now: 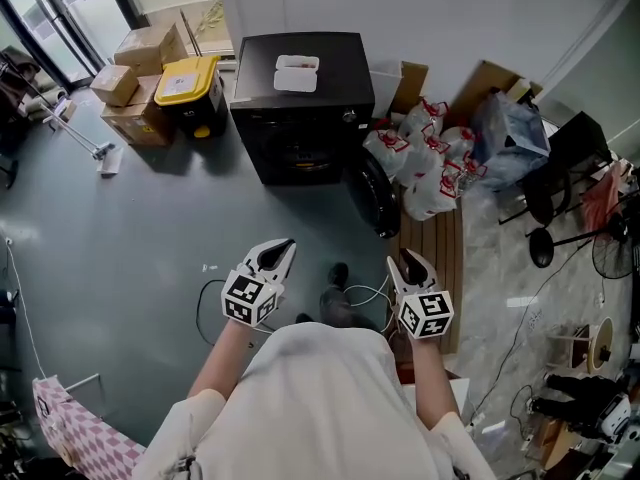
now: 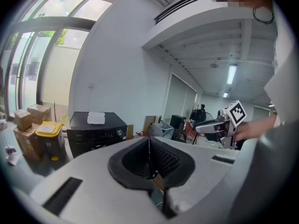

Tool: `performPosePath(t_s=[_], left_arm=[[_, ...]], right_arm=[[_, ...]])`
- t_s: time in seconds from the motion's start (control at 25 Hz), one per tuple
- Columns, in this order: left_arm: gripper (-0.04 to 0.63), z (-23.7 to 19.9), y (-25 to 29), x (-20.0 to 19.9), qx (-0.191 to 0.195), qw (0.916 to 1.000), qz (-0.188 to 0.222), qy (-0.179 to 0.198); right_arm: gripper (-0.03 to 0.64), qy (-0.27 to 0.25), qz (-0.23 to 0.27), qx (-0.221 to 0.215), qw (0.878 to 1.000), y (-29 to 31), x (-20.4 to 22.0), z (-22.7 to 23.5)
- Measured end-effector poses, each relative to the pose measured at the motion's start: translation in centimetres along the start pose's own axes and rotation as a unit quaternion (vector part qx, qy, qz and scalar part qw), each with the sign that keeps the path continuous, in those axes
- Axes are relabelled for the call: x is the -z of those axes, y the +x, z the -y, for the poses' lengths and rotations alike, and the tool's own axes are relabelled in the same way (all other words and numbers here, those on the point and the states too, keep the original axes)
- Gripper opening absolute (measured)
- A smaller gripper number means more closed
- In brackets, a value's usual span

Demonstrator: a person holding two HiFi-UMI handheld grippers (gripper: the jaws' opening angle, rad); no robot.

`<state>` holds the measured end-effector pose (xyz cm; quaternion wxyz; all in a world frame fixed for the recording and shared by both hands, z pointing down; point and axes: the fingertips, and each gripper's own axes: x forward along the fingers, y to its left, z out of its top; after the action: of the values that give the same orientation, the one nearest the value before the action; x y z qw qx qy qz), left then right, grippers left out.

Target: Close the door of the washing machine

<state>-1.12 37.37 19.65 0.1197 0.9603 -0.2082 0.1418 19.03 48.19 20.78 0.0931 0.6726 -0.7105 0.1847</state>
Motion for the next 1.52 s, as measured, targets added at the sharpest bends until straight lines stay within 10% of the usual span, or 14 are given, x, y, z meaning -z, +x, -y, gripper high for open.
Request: performPosePath(t_s=[0.88, 1.52], left_arm=[[0.012, -5.9, 23.4, -1.4, 0.048, 0.9947, -0.091, 0.011], [0.012, -6.9, 36.7, 8.3, 0.095, 0.9792, -0.179, 0.008]], right_arm=[[0.153, 0.047, -0.095, -0.02, 0.994, 16.0, 2.2, 16.5], [0.153, 0.077, -0.216, -0.022, 0.973, 22.8, 15.6, 24.9]])
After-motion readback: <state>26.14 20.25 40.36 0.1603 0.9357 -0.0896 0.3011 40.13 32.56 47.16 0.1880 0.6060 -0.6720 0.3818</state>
